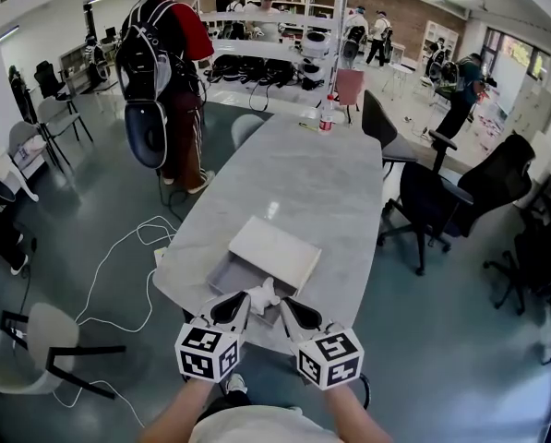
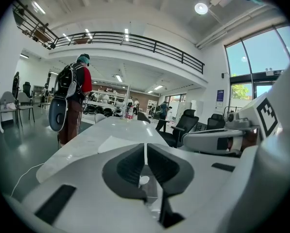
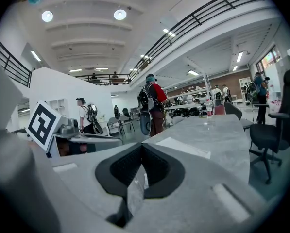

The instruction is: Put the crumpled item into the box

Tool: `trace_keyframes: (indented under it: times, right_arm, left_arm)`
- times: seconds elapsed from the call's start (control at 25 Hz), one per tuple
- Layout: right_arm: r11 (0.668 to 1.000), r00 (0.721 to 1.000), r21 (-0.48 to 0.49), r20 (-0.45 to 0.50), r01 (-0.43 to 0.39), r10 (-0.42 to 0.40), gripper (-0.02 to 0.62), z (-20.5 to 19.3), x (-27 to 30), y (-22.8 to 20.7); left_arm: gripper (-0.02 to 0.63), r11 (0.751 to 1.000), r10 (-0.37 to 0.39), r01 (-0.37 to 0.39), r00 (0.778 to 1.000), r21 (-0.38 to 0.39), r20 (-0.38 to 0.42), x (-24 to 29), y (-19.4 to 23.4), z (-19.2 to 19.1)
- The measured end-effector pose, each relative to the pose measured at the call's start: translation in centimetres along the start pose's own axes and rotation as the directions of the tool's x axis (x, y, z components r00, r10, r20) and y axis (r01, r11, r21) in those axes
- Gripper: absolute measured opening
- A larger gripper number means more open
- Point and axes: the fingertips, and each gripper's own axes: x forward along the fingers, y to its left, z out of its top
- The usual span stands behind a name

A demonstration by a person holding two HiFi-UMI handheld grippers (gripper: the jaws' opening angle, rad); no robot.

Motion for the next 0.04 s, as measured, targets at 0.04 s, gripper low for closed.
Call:
trace_keyframes:
  times: [0.04]
  right_arm:
    - [1.0, 1.0, 0.0, 0.002, 0.001, -0.001, 0.005, 0.05, 0.05, 0.03]
  left_arm:
    - [0.023, 1.0, -0.003, 0.003, 1.0, 0.002, 0.001, 0.02, -0.01, 0.03]
